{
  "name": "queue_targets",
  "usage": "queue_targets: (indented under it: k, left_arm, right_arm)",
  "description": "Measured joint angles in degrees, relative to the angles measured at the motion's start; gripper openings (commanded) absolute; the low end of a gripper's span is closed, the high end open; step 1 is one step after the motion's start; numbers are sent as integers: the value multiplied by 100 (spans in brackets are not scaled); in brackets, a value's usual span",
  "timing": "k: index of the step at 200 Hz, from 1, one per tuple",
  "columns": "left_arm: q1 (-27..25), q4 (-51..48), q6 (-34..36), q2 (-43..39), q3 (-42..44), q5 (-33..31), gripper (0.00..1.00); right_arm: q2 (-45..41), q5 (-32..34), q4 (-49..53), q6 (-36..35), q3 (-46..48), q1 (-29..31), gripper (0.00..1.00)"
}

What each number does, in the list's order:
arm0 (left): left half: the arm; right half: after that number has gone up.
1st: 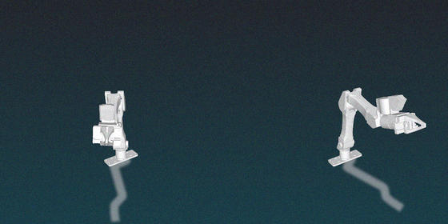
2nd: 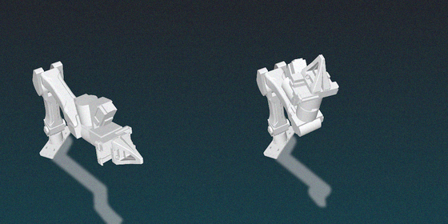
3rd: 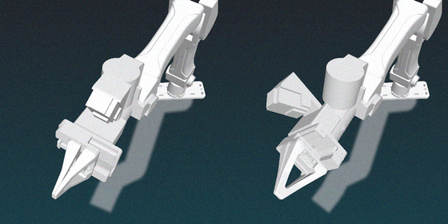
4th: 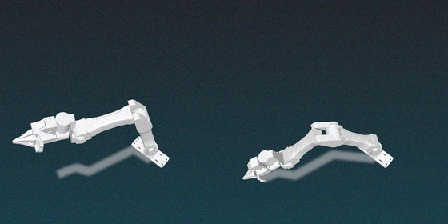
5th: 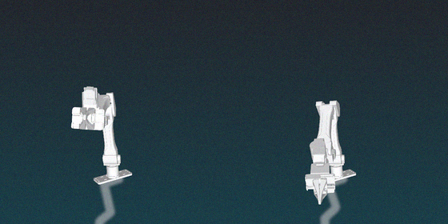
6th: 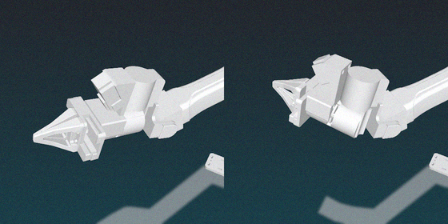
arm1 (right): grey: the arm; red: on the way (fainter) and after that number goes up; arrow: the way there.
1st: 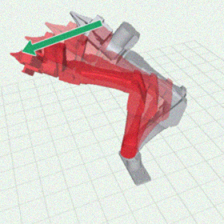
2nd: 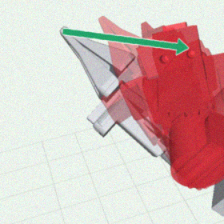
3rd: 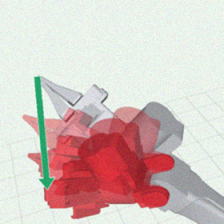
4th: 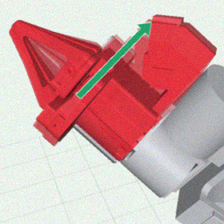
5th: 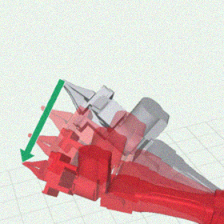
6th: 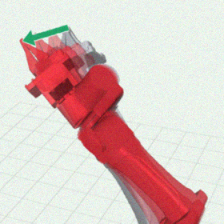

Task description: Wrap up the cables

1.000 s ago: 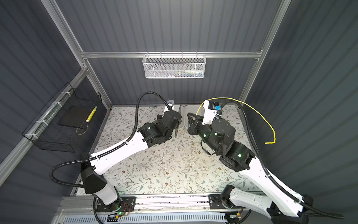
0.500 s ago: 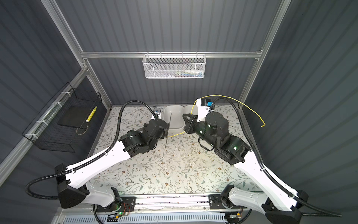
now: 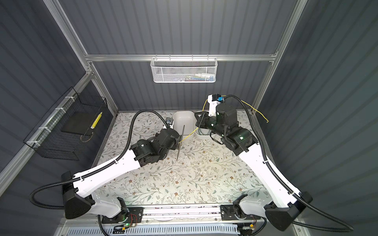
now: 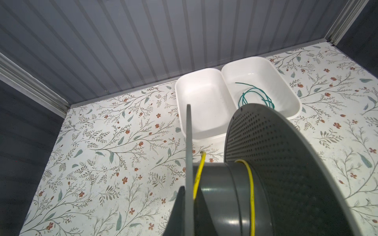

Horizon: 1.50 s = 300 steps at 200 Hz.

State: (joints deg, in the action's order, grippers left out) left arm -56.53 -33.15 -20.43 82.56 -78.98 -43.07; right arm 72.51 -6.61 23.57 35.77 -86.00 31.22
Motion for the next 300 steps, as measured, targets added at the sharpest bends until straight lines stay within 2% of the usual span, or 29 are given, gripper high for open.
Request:
queue_targets:
  k: [113,160,193,248,263,281,300]
  left_arm:
    - [-120,142,262,-273,289,855,0]
    - [-232,243,42,-739,621,1237,0]
    - [-247,243,-111,-973,1045,1467,0]
    - [-282,-1047,-175,-1075,1436,1690,0]
    - [-306,-1287,-170,-1075,1436,1738,0]
    - [-313,-1344,-173,-1078,1434,1762,0]
    - [-319,-1545,-170,-1078,1434,1770,0]
  right_arm:
    - [1414,-1414,168,166,-916,-973,0]
    - [1843,-2498,-17,730,-811,-1458,3]
    - [1869,-2911,-409,1108,-350,-1690,6]
    - [2059,-2656,-1368,1392,-184,-2371,8]
    - [2090,-2559,-1534,1412,-184,-2420,4]
    - [2096,-2538,-1589,1414,-177,-2411,10]
    - [2098,-2487,-1672,1419,-175,-2500,10]
